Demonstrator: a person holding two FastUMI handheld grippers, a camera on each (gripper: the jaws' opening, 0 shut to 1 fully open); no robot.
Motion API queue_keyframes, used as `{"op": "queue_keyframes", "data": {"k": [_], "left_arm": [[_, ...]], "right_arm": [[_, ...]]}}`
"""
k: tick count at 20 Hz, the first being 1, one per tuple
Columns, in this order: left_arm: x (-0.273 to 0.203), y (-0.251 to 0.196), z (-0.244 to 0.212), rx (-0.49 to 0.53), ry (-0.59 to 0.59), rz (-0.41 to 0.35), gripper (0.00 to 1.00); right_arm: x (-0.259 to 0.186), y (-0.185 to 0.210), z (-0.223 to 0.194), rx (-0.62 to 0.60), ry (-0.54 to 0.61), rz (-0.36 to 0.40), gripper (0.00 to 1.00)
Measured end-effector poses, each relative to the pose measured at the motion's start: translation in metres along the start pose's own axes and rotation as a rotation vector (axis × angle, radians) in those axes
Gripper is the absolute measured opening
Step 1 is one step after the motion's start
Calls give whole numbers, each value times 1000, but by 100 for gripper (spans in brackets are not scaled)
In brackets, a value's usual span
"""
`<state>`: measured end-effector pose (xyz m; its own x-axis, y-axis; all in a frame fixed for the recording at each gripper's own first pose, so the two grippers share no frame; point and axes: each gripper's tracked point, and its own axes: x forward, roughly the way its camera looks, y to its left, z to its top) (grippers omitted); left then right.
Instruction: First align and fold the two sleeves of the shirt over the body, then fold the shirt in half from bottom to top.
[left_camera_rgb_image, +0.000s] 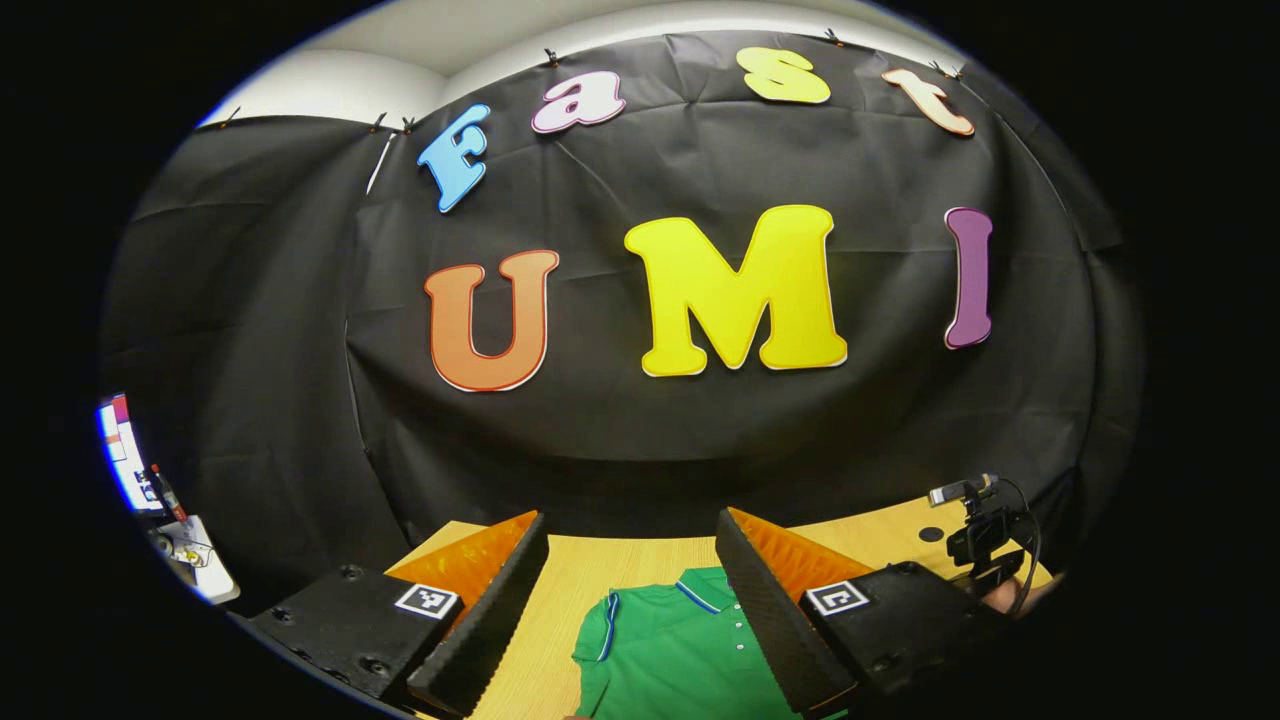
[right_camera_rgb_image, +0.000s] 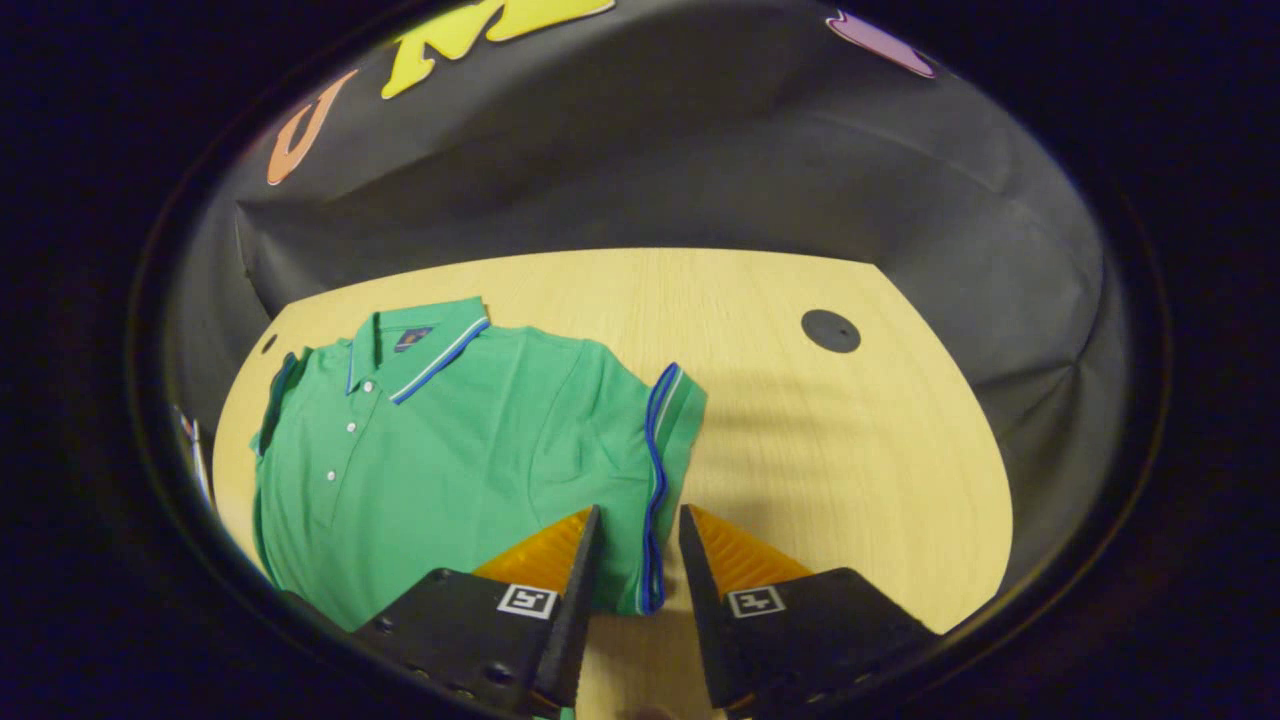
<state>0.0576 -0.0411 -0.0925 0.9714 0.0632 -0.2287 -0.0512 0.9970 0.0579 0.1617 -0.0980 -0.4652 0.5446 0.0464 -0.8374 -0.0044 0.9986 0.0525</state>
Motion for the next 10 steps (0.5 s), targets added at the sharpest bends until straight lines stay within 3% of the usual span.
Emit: {"op": "queue_keyframes", "data": {"k": [4,10], "left_arm": [[4,-7,1,16,8,-11,100],[2,-15,1,18,13,-16,100]], "right_arm": [[-8,7,5,53,11,34,1],[-37,15,28,48,-57,65,0]]}}
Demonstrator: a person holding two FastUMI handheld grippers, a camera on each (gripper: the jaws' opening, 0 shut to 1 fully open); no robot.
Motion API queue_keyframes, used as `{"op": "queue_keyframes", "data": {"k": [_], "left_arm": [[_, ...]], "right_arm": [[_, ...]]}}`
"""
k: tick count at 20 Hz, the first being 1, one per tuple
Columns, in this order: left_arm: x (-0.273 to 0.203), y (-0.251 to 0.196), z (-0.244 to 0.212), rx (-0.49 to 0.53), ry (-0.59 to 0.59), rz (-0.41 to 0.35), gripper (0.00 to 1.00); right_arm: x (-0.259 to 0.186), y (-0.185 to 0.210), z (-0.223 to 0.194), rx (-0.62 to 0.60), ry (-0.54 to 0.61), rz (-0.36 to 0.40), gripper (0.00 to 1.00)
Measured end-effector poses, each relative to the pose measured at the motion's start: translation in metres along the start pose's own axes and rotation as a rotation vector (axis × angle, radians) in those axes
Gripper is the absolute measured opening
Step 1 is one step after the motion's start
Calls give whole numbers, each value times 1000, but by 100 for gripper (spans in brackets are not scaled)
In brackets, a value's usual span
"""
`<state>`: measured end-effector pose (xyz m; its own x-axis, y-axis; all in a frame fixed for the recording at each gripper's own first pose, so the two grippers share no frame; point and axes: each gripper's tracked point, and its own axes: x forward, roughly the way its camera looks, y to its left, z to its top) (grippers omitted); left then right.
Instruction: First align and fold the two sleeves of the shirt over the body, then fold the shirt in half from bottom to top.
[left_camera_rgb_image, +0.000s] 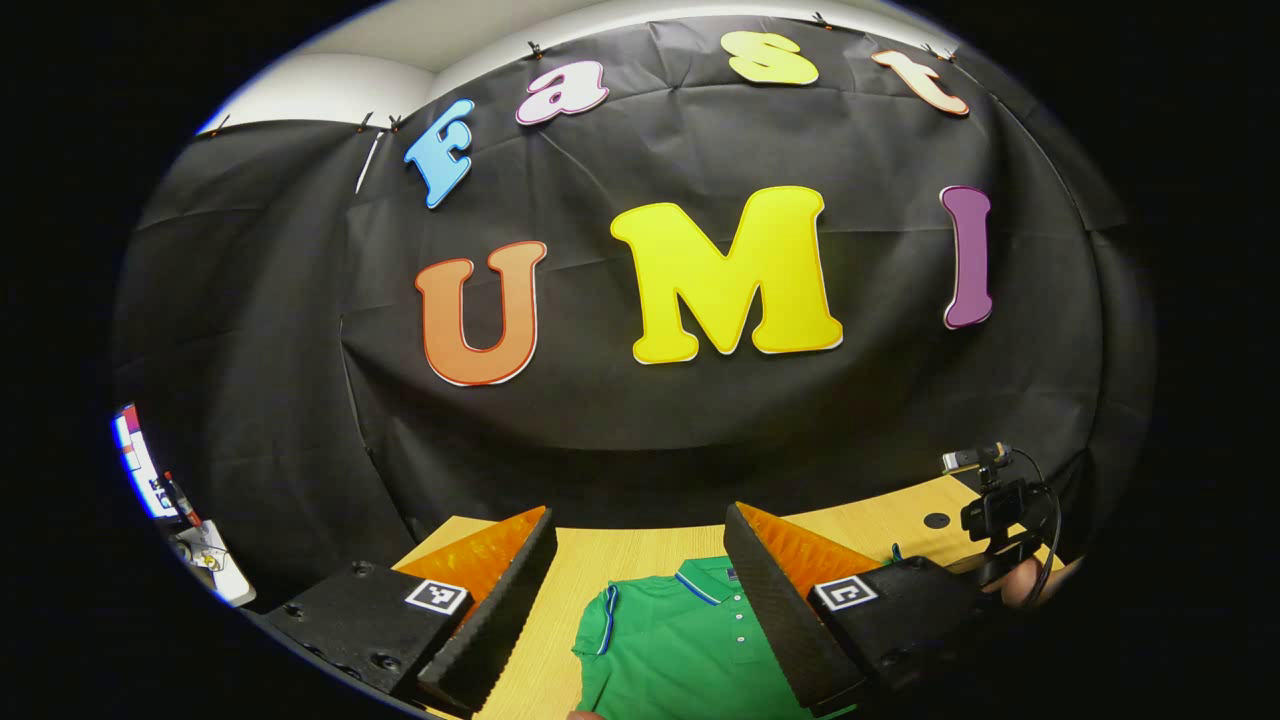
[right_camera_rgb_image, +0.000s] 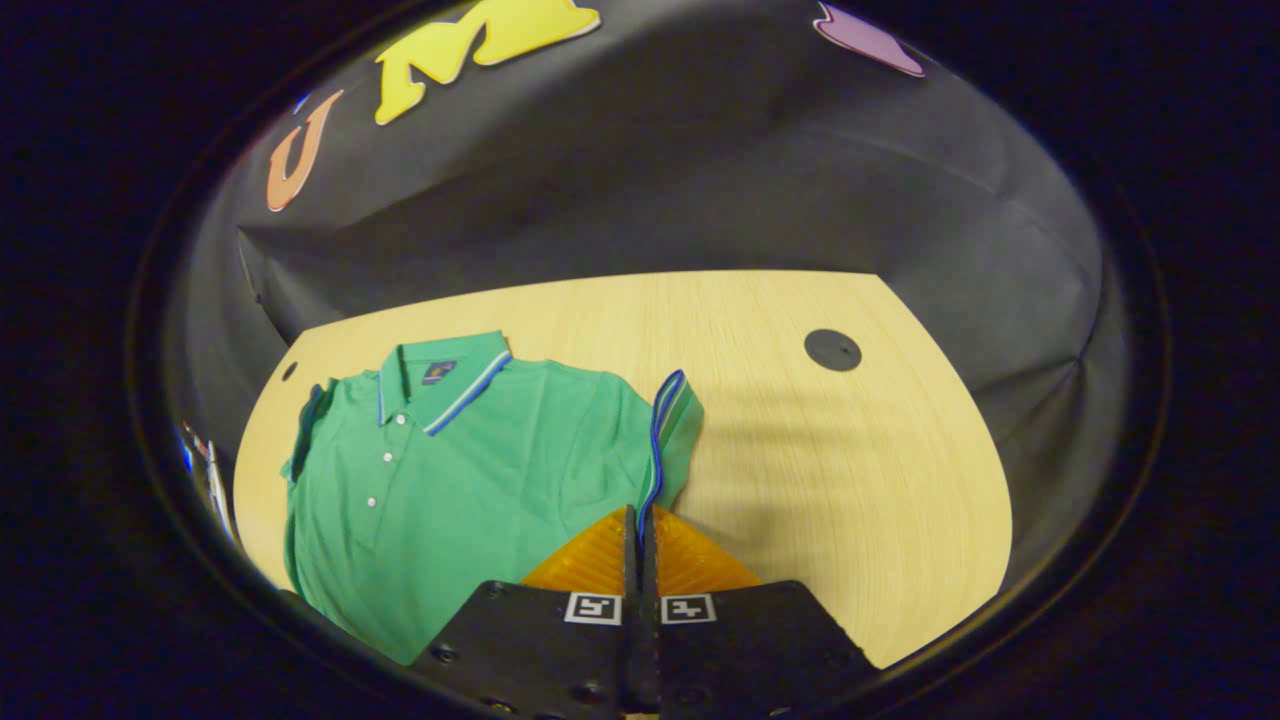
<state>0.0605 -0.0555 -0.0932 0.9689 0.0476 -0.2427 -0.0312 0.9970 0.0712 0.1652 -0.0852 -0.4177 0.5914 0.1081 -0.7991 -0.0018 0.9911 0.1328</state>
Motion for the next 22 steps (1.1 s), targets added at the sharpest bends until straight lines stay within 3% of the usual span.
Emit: {"op": "queue_keyframes", "data": {"k": [6,11,16,18,20,22], "left_arm": [[-12,6,-1,-7,13,28,100],[-32,23,0,-17,24,76,100],[-47,45,-1,-19,37,136,100],[-51,51,-3,-29,47,156,100],[-51,53,-1,-34,41,159,100],[-48,50,-3,-44,42,145,100]], "right_arm": [[-14,65,23,-9,-36,67,0],[-2,121,18,-27,-2,116,0],[10,152,11,24,31,145,0],[-1,164,6,63,62,201,0],[-11,168,10,88,46,249,42],[-24,156,17,86,10,241,84]]}}
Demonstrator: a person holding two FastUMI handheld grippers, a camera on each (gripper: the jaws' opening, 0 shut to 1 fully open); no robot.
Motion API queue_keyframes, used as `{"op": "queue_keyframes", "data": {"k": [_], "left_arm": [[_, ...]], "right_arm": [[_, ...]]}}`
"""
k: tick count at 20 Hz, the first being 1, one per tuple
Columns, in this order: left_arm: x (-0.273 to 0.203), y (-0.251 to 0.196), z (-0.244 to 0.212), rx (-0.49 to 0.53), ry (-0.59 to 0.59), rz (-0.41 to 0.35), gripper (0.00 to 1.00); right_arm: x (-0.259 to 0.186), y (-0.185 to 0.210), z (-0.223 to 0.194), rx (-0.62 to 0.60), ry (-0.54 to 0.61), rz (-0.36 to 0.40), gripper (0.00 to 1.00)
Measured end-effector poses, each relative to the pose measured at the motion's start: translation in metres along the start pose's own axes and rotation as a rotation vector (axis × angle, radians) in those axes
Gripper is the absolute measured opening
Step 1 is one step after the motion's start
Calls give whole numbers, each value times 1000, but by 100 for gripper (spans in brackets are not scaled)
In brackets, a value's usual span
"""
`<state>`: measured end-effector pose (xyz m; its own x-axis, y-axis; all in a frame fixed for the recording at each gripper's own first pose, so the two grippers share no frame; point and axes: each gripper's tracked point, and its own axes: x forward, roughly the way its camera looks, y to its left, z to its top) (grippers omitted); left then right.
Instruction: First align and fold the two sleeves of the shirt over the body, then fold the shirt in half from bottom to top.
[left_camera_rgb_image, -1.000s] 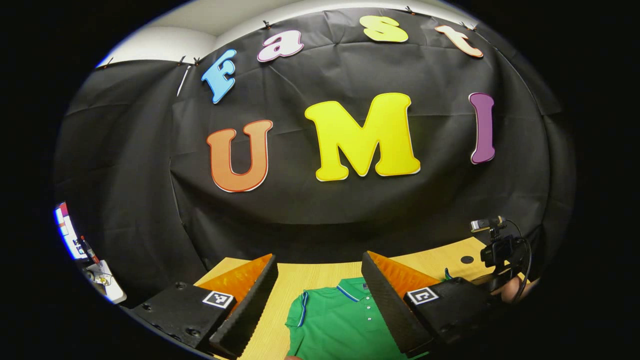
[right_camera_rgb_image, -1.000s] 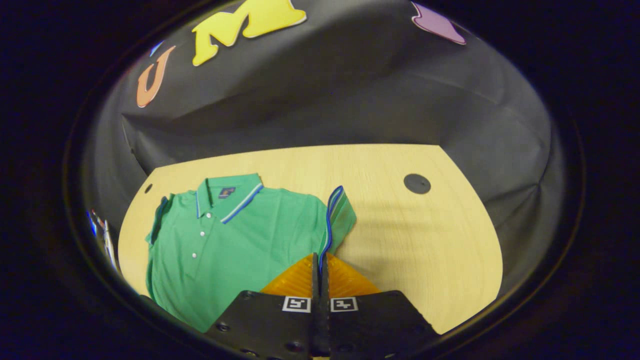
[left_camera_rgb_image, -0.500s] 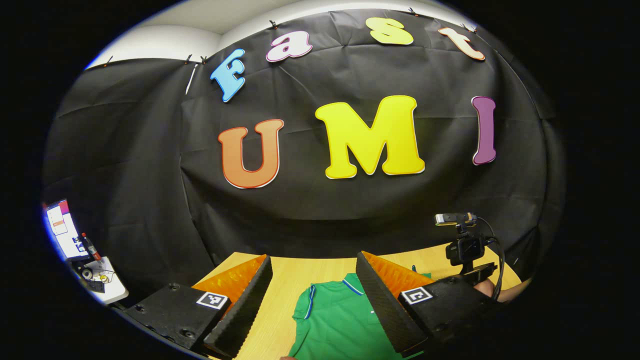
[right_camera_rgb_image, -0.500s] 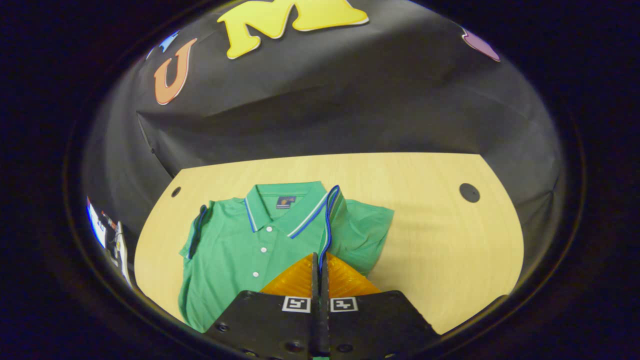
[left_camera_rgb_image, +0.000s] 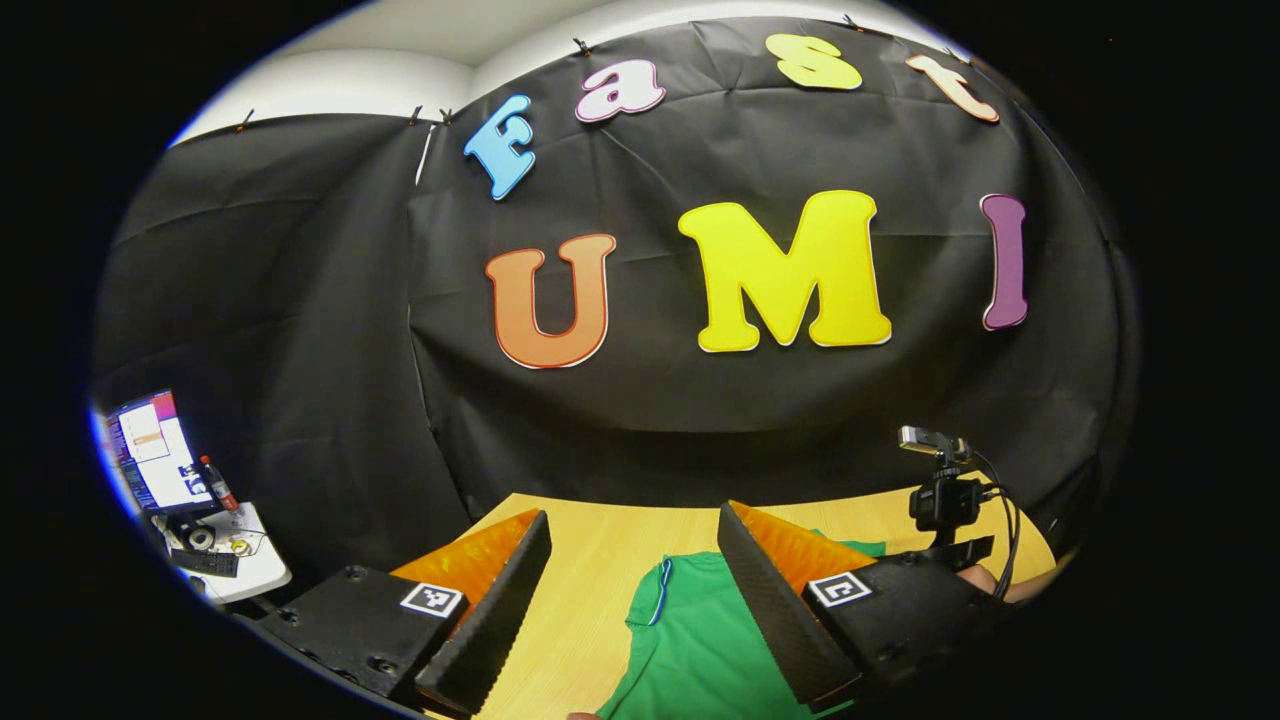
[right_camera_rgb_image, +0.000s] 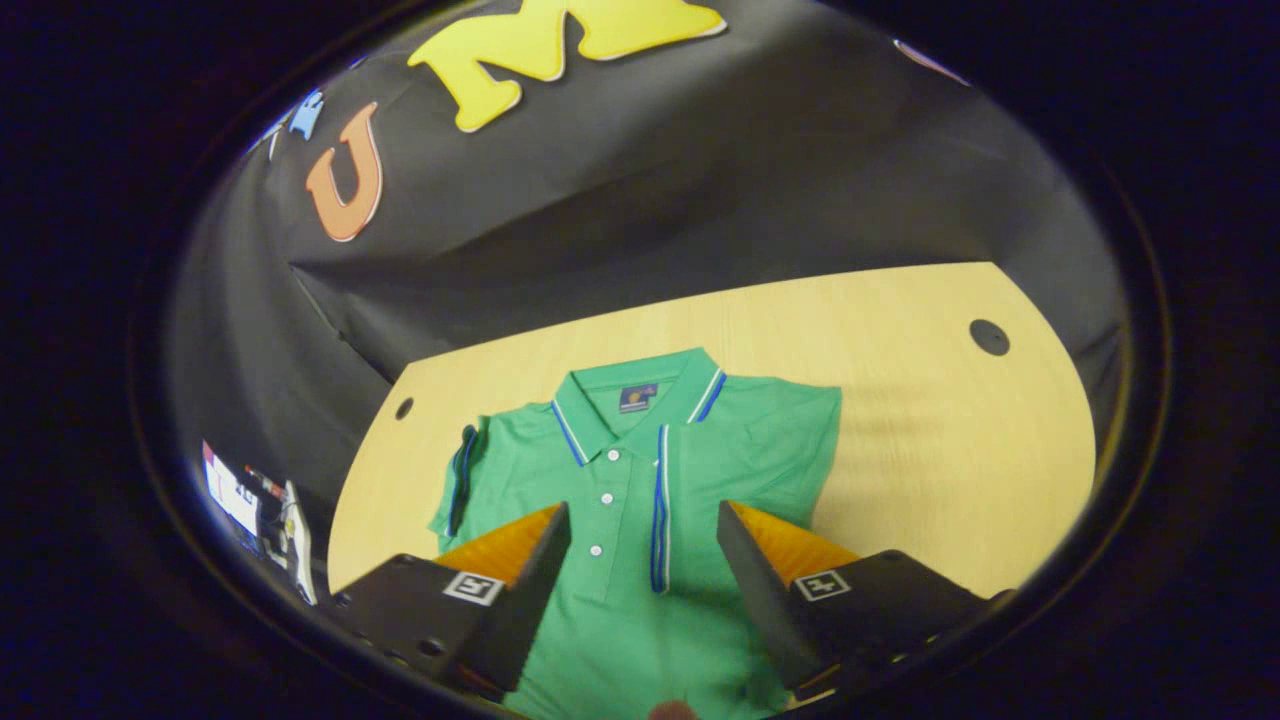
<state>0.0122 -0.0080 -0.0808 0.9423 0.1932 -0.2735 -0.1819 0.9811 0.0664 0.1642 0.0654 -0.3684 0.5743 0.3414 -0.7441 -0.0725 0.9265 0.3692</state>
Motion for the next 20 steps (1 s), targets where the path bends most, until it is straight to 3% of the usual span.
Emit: {"op": "queue_keyframes", "data": {"k": [1,5,11,12,13,20], "left_arm": [[1,-1,-1,-7,4,-4,100],[11,-4,-13,-30,35,-33,100],[53,-3,-54,-6,113,-148,100],[61,-3,-63,-5,133,-168,100],[69,-3,-72,-2,152,-183,100],[133,-10,-153,15,309,-232,100]], "right_arm": [[-11,-6,3,-8,-15,-19,93],[-63,-15,20,-39,-96,-49,95],[-151,-7,29,-123,-221,-104,96],[-166,-8,31,-147,-241,-128,91],[-179,-8,30,-169,-259,-153,96],[-249,-30,20,-178,-298,-308,96]]}}
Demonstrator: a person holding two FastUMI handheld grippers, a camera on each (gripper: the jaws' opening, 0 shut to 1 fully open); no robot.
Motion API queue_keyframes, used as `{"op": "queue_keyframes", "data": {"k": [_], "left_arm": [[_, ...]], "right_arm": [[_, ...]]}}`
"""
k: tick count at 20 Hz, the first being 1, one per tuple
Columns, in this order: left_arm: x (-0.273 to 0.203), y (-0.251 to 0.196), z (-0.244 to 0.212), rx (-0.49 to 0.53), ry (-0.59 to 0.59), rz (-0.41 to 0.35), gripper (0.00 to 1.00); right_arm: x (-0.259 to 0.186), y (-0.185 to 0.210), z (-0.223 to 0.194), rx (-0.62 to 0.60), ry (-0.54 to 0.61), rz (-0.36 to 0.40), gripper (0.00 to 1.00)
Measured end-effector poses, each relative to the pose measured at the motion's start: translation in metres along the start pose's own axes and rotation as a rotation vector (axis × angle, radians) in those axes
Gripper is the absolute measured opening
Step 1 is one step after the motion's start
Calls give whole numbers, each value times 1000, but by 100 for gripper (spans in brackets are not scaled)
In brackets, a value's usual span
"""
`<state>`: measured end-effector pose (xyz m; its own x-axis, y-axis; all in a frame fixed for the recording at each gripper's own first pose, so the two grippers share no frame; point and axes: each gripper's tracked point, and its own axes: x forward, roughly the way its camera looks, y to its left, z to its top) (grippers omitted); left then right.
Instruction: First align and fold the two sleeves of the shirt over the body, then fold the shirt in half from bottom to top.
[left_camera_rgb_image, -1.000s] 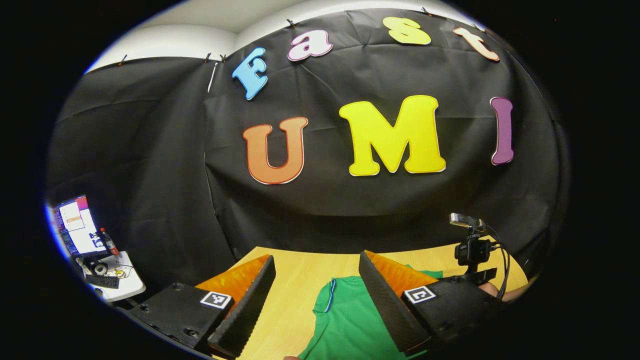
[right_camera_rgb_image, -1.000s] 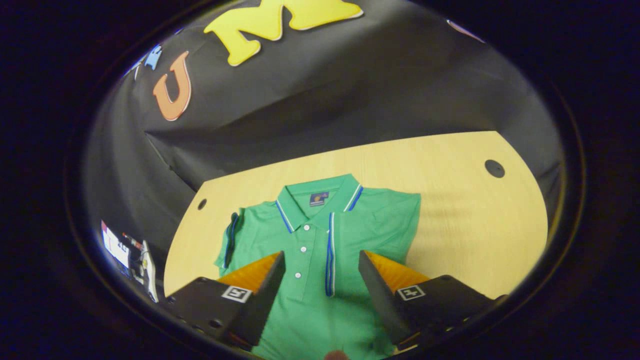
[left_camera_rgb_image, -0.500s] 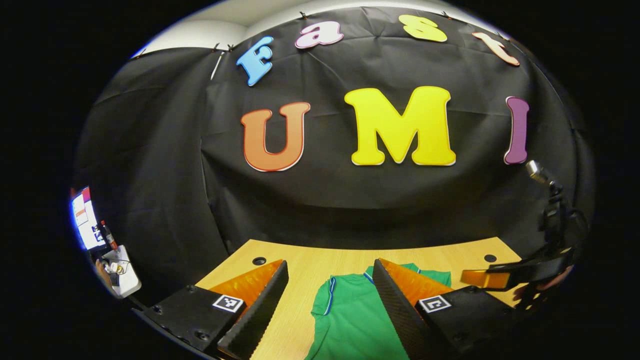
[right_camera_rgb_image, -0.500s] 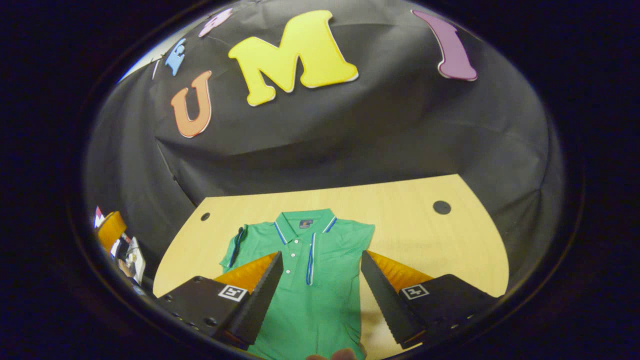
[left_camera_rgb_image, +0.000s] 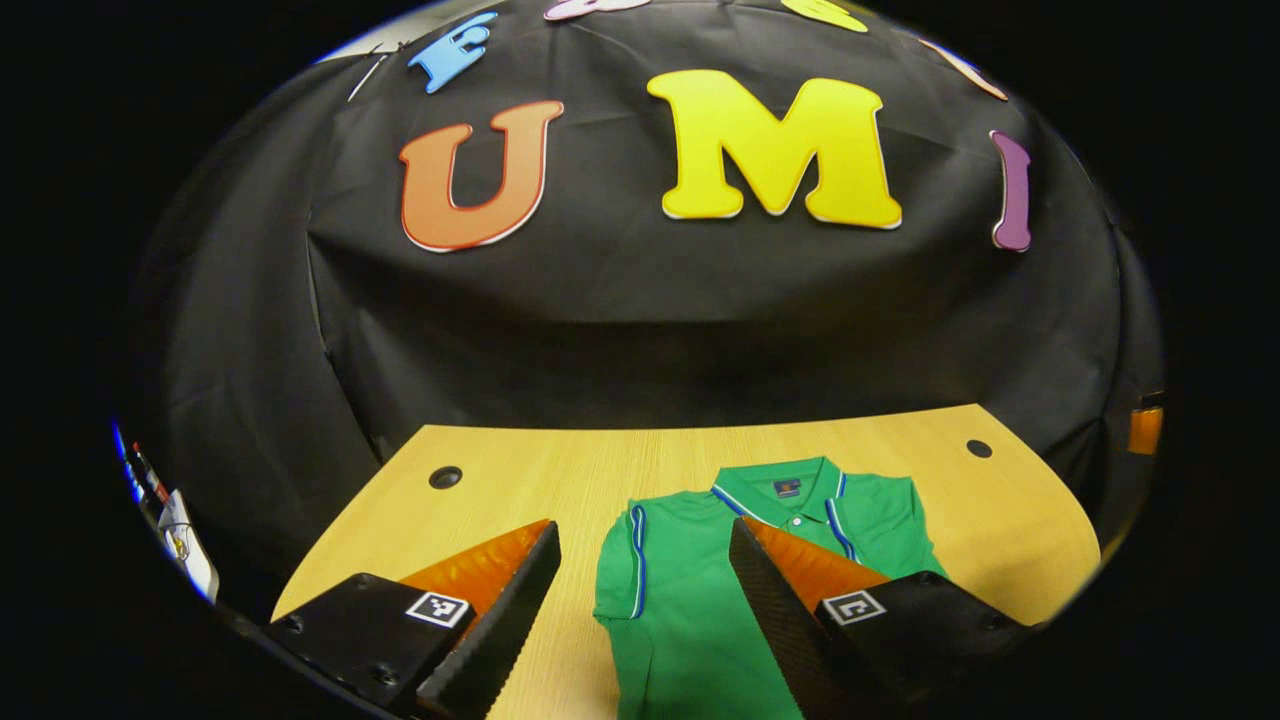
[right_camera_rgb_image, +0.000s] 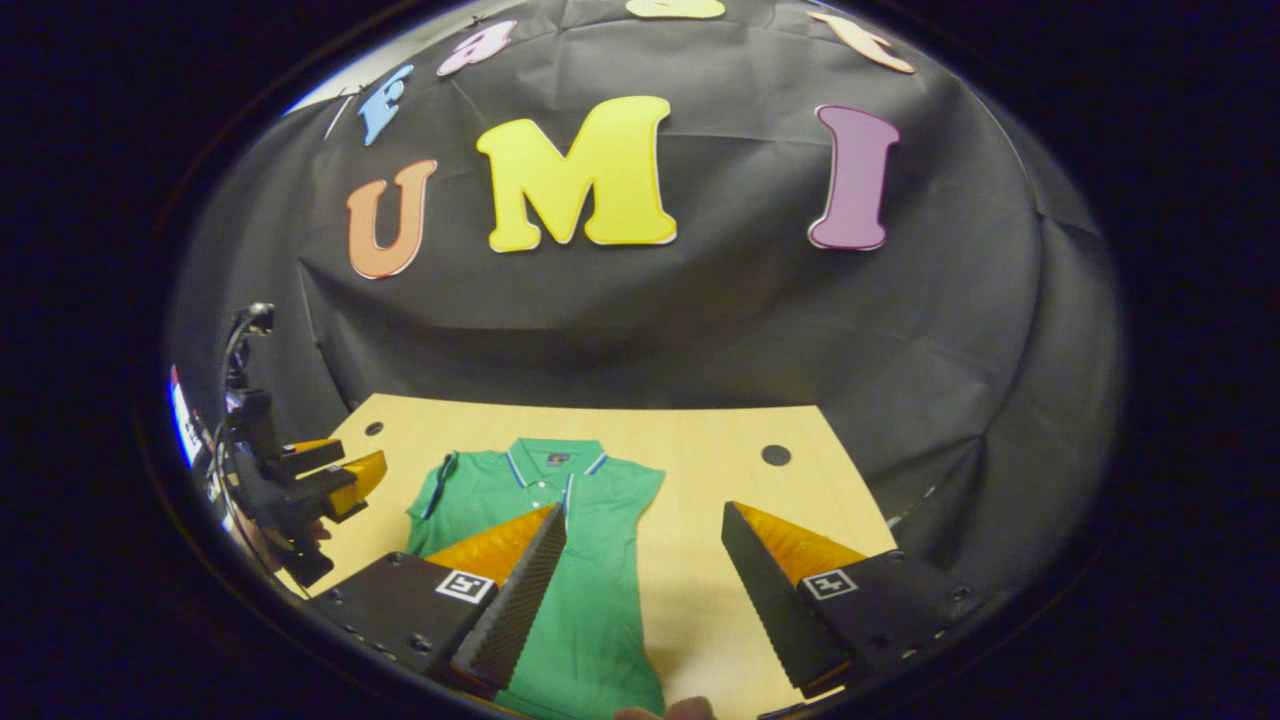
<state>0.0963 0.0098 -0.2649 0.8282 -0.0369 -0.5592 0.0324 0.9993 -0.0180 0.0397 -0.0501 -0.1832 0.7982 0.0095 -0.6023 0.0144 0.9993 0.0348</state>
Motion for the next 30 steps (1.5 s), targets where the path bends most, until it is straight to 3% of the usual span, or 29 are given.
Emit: {"op": "queue_keyframes", "data": {"k": [4,10,12,13,16,20,23,28,30], "left_arm": [[41,3,-40,-18,96,-14,100],[89,5,-90,-11,220,-32,100],[99,7,-102,2,250,-35,100],[103,9,-106,10,261,-30,100],[112,14,-115,23,283,-13,100],[121,14,-119,16,282,-34,71],[118,17,-115,28,280,-47,42],[109,31,-88,-32,204,-29,9],[102,32,-77,-59,185,-44,5]], "right_arm": [[-17,-15,-9,16,14,-69,96],[-12,-1,-33,92,106,-38,96],[-7,14,-38,159,145,6,96],[-4,15,-40,177,160,13,92],[5,20,-39,187,180,32,96],[16,27,-39,217,214,52,96],[23,31,-39,242,232,64,96],[30,45,-38,254,263,103,96],[31,55,-37,253,265,130,96]]}}
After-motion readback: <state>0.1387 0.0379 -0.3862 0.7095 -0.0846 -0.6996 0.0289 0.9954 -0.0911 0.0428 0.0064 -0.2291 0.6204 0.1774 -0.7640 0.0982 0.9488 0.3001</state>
